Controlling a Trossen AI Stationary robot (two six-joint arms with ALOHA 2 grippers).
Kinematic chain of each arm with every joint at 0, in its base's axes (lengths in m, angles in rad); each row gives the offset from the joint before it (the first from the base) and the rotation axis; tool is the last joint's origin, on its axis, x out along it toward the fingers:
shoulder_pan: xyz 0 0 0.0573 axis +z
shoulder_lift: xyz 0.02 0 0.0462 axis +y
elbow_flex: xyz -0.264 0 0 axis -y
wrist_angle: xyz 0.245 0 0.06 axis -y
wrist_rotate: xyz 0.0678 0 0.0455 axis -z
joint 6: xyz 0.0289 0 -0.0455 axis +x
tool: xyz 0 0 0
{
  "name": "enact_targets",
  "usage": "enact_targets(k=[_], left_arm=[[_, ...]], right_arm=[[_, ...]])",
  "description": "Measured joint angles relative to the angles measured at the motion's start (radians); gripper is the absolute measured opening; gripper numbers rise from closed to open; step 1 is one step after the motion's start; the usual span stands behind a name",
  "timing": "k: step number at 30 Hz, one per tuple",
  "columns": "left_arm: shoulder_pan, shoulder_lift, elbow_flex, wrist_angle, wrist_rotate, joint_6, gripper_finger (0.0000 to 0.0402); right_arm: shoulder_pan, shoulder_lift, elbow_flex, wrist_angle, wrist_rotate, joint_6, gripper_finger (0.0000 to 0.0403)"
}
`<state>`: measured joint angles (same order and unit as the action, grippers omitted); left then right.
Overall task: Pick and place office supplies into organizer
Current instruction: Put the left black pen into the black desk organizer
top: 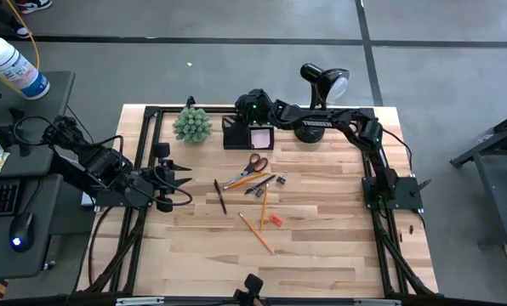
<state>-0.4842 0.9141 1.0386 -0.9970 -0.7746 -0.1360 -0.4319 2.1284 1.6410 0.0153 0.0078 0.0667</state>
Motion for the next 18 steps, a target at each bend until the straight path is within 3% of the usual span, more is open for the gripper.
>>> enact_targets(k=[6, 10, 18], left_arm=[[0.000, 0.000, 0.000, -0.001, 0.000, 0.008, 0.0106], [0.000, 0.000, 0.000, -0.001, 0.027, 0.008, 0.0106], [0.000, 0.000, 0.000, -0.011, 0.127, -0.018, 0.0106]], right_arm=[[0.021, 0.000, 0.104, -0.087, -0.006, 0.020, 0.0124], [0.051, 0.000, 0.235, -0.285, 0.000, 0.021, 0.0117], [0.157, -0.003, 0.412, -0.660, 0.144, -0.030, 0.0114]])
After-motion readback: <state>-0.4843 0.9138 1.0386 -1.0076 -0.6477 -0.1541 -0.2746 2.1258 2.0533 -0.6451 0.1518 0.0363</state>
